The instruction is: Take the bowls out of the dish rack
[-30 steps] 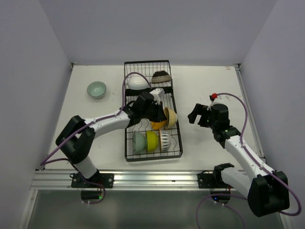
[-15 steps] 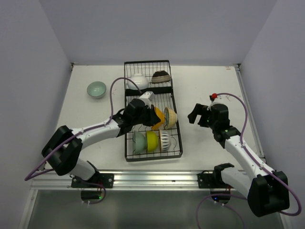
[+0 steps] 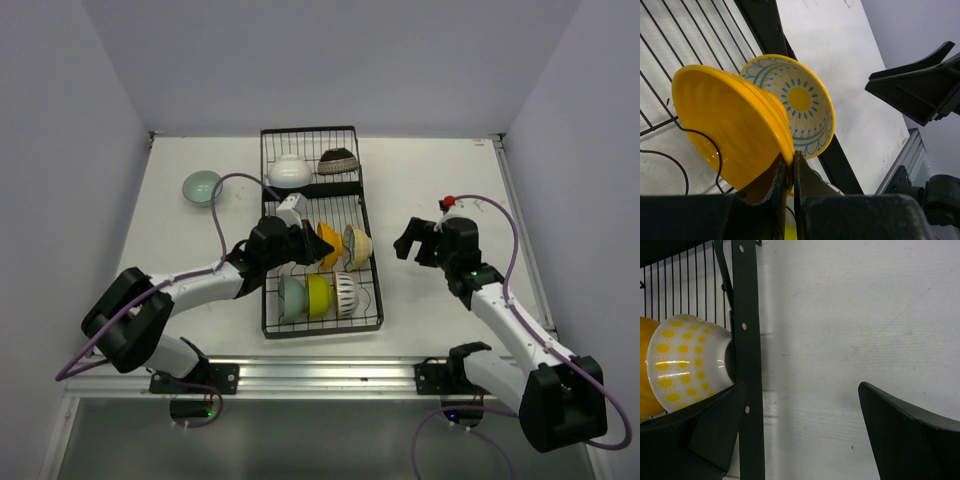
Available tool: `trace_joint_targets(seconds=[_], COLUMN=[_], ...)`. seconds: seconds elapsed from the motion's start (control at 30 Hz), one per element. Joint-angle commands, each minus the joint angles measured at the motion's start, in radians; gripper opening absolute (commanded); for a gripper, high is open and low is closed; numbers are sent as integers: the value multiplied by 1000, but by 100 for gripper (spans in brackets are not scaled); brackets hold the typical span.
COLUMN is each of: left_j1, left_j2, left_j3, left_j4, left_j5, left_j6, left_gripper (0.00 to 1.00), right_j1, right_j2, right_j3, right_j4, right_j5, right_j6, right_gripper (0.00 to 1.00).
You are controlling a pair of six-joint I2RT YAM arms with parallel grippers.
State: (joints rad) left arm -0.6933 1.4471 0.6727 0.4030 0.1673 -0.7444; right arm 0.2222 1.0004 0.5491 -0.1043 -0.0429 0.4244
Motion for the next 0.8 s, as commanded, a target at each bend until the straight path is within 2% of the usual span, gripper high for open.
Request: trace_joint_targets(seconds=[0.0, 0.37, 0.63, 0.77], left_j1=[24, 57, 95, 100], left_j2=[-37, -54, -131, -224], left_j3=[-5, -81, -27, 5], left_j4=[243, 379, 258, 174], left_j5=[32, 66, 103, 126], left_j6=[-44, -75, -13, 46], left_gripper=[0, 0, 0, 0], right_j1=[5, 3, 3, 3], right_j2=[4, 3, 1, 0], right_j3=[28, 26, 25, 25], right_j4=[20, 20, 21, 20], right_j5=[14, 14, 14, 15], right_j6=[-16, -16, -15, -16], right_gripper=[98, 99, 99, 99])
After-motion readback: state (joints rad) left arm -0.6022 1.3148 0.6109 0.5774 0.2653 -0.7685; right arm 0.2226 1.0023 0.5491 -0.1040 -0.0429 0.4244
